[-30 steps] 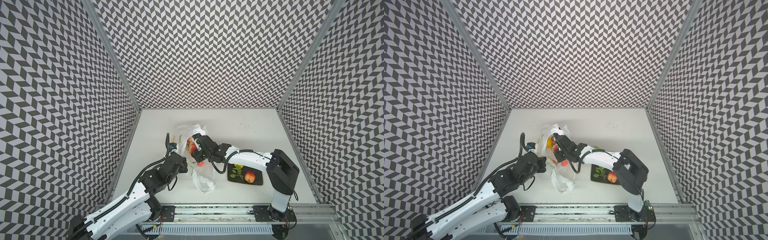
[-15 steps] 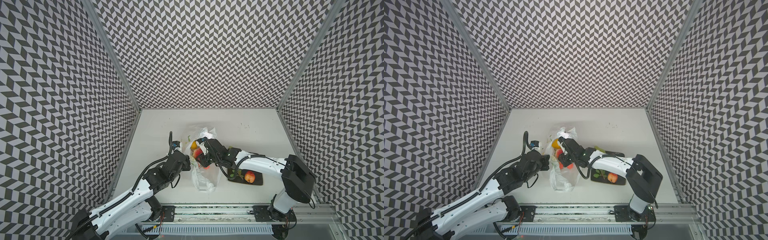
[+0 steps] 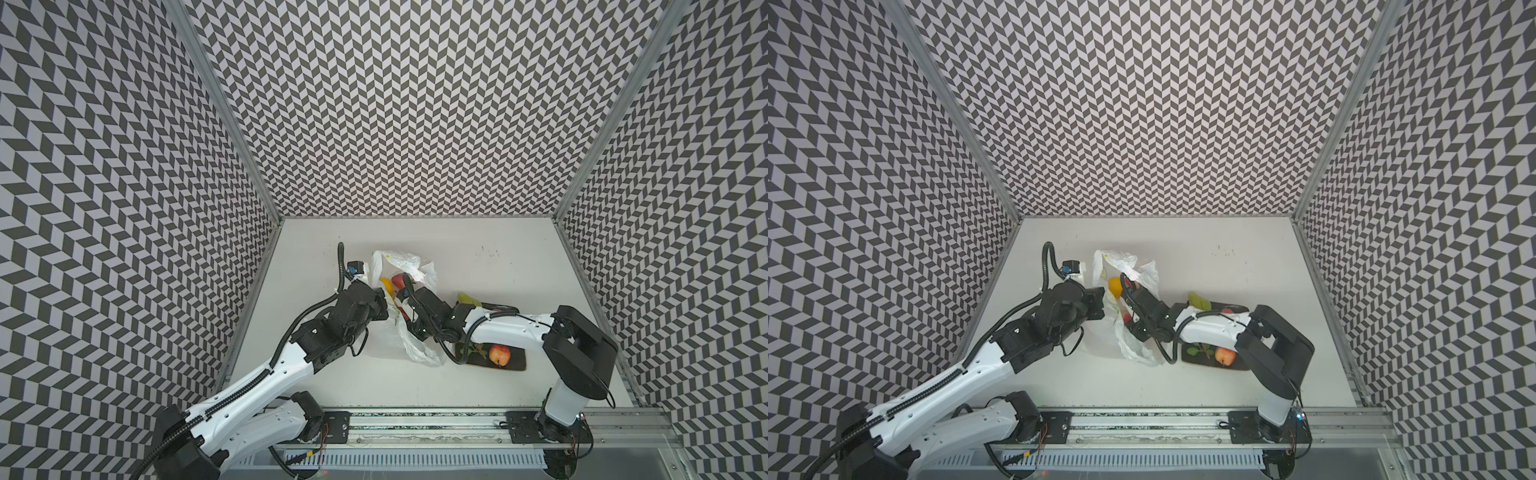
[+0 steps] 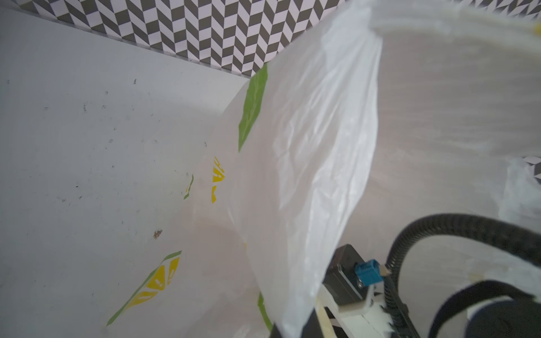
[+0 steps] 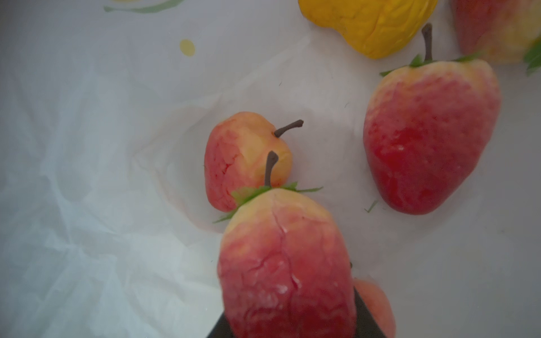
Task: Take fruits out of the plastic bag
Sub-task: Pick up the fruit from the plastic bag, then place the fruit on the plate.
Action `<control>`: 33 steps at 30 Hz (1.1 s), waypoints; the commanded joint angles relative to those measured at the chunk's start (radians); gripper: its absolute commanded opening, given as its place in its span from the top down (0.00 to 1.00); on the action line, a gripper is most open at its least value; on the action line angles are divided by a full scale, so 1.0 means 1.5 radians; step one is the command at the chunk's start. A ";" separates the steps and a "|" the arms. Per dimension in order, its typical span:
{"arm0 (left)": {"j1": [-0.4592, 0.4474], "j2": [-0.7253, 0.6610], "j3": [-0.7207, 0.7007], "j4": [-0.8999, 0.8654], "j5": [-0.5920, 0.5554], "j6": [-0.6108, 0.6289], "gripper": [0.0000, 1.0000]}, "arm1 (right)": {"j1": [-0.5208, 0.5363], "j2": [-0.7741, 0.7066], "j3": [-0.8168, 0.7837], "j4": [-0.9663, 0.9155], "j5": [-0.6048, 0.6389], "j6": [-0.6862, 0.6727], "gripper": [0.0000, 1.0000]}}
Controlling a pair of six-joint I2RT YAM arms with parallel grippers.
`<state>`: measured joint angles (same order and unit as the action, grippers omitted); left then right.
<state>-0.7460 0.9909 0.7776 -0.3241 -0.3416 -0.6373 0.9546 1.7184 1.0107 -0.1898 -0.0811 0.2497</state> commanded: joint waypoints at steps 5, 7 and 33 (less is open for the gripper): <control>0.028 0.032 0.006 0.003 0.033 0.009 1.00 | 0.009 -0.120 -0.043 0.054 0.044 -0.072 0.64; 0.029 0.023 -0.007 0.005 0.041 0.013 1.00 | 0.011 -0.155 -0.056 0.055 0.037 -0.078 0.64; 0.029 -0.041 -0.083 0.065 0.083 0.043 1.00 | 0.021 -0.578 -0.059 -0.407 0.149 0.241 0.69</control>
<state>-0.7063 0.9524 0.6659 -0.2481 -0.2108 -0.5694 0.9855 0.8875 0.9009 -0.6720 0.0315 0.4385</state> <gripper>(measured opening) 0.047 0.373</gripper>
